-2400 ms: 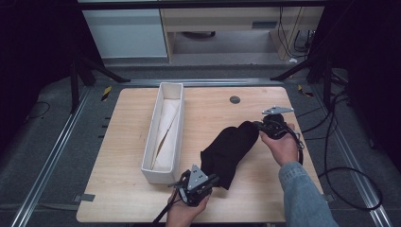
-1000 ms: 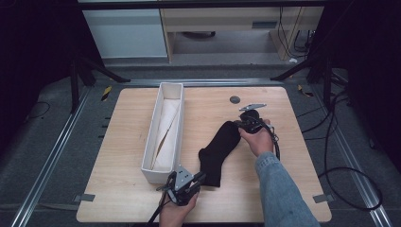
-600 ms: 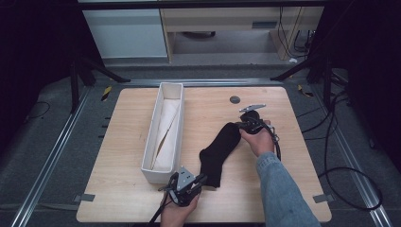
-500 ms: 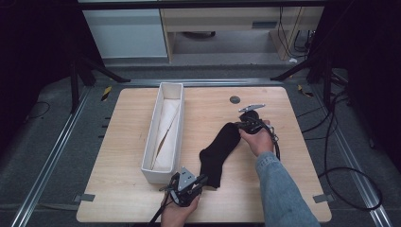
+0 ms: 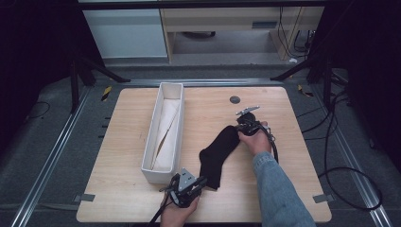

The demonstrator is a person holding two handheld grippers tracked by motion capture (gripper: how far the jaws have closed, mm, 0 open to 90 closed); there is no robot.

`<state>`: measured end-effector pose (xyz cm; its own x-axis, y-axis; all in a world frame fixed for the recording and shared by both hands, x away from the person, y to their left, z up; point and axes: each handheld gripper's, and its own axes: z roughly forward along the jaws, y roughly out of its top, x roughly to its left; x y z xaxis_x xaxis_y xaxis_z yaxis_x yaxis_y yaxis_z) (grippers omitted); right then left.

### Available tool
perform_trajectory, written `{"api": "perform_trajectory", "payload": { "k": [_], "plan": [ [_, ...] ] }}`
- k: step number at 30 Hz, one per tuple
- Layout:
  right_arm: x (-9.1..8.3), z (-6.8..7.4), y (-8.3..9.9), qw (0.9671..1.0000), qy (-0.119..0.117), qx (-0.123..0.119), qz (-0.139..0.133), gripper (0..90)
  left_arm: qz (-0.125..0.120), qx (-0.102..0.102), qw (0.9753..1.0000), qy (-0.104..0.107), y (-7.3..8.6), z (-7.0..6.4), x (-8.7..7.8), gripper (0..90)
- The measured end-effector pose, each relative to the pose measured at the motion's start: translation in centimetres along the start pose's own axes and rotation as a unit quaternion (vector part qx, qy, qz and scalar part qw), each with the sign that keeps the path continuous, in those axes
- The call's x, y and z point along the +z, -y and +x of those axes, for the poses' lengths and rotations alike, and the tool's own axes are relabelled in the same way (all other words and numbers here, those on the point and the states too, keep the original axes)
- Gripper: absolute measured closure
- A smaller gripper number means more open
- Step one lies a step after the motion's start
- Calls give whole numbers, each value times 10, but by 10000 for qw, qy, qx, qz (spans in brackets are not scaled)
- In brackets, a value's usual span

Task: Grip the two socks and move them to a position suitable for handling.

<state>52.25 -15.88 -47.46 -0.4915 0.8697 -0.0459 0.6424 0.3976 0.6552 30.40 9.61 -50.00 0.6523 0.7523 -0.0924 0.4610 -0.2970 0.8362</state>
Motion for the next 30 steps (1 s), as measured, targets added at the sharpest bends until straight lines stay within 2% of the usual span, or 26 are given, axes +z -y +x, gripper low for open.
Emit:
{"api": "perform_trajectory", "payload": {
  "k": [9,24,27,30],
  "plan": [
    [10,-1,3,9998,57,43,176,884,45,5,10000,12,1,0,0,803],
    [10,-4,4,9998,35,70,196,872,125,-1,9999,55,3,-1,2,800],
    [9,-4,4,9998,61,66,179,839,112,0,9999,61,3,-1,2,790],
    [7,-4,4,9998,155,72,140,767,135,6,9999,71,4,-2,3,778]
  ]
}}
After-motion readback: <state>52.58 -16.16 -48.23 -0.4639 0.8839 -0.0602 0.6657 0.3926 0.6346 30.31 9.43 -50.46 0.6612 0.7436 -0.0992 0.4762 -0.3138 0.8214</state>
